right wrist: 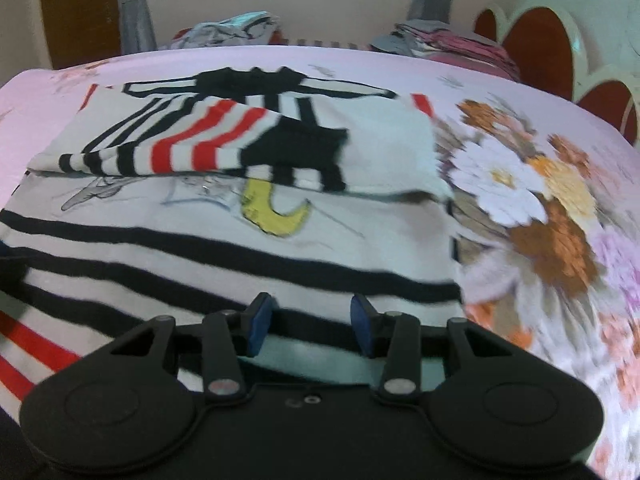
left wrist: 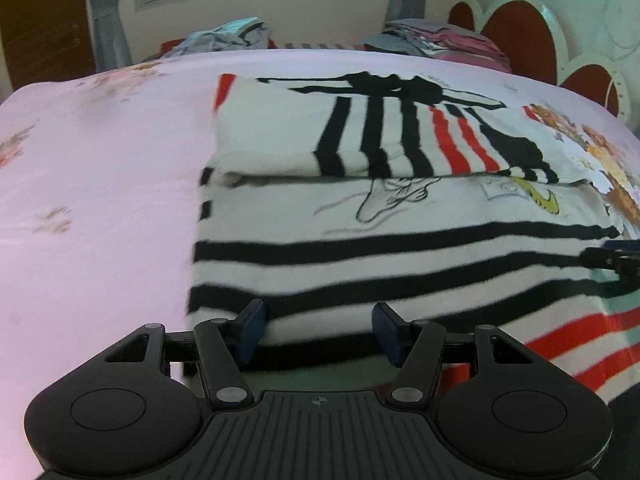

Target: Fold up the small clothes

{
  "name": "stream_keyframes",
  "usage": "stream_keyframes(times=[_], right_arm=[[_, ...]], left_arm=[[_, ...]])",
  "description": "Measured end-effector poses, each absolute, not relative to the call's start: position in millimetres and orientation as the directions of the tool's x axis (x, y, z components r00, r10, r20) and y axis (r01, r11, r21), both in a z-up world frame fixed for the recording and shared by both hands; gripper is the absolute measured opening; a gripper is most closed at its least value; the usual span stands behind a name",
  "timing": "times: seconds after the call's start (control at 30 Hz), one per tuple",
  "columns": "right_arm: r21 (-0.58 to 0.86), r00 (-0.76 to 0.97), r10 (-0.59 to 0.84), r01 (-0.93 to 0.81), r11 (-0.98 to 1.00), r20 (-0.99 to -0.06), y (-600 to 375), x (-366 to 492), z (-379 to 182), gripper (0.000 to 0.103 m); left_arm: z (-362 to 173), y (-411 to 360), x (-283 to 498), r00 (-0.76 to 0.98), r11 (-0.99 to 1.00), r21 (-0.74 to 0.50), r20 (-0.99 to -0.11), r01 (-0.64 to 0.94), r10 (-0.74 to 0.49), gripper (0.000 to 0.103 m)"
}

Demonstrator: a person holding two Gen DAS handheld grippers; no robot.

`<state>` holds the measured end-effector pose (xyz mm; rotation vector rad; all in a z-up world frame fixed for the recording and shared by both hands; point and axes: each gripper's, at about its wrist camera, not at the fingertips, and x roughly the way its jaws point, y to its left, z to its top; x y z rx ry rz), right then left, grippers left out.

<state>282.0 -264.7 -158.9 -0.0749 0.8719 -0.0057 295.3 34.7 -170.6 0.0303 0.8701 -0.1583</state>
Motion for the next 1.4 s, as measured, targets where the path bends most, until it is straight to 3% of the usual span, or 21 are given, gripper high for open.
stream_keyframes(times=[0.47,0.97,1.4], right_arm=[[0.075,0.633,0.169,-0.172,0.982,-0.756,-207.3,236.4,-147.7,0.041],[-0.018,0.631,0.043,-0.090,0.996,-0.774,-255.3,195.2,-160.1,0.042],[0.054,0.645,0.122,-0.124,0.991,-0.754,-249.1,158.4,-143.4,0.044]], left_arm=[[-158.1,-8.1,247.5,0.608,0.970,-0.120,-0.760,0.213,-0.227,0.059],[-168.7,8.8,222.0,0.609,0.984,-0.078,-0.777,0.160,-0.160,0.059],[-156.7,-1.2,188.0,0.613,0.987,-0.084,-0.776,0.134,-0.149,0.062]])
